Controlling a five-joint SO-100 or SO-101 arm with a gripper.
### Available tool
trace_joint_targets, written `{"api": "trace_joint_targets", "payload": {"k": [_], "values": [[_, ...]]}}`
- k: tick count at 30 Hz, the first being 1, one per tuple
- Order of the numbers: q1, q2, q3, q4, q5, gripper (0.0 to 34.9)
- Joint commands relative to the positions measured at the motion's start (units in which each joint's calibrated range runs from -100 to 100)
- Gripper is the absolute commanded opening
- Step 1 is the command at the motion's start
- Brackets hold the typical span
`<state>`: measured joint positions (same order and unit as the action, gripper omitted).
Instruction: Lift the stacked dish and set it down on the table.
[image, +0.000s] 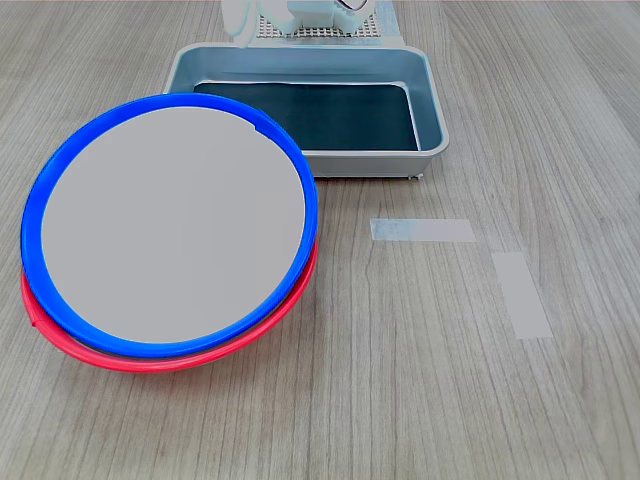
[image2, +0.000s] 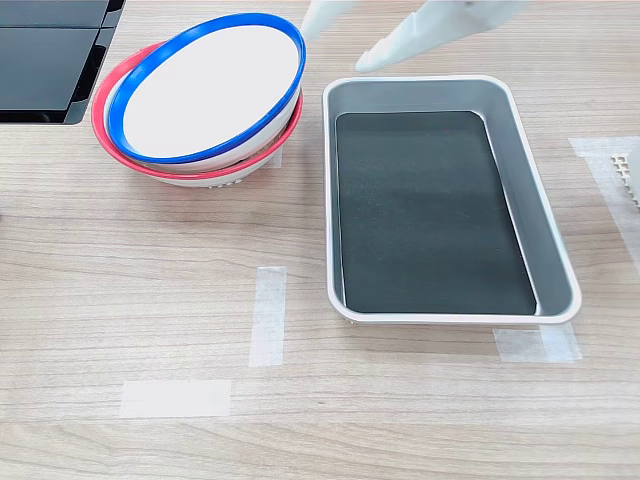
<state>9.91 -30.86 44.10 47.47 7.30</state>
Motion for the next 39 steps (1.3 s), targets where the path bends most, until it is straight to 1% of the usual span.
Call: {"api": "trace_joint_targets", "payload": {"k": [1,6,12,17,20,25,27,29,34,36,39], "values": [[1.3,9.4,-9.3,0.4,0.0,19.7],[2.7,16.0,-13.0,-1.0,0.3,19.3],[3.5,21.0,-14.3,-3.8,1.0,14.2],[3.4,24.3,-17.0,-4.5,1.4,0.5],[3.2,24.8,-19.1,-4.0,1.4,0.2],[2.6,22.8,-23.8,-1.2,0.8,0.1],[0.8,21.1,-27.9,2.5,0.1,0.1],[-0.7,20.4,-28.8,3.5,-0.2,0.1],[-7.6,19.6,-31.3,6.4,-1.5,0.1],[-11.9,20.0,-32.6,7.4,-2.2,0.1],[-15.9,20.8,-33.2,7.5,-3.2,0.1]]}}
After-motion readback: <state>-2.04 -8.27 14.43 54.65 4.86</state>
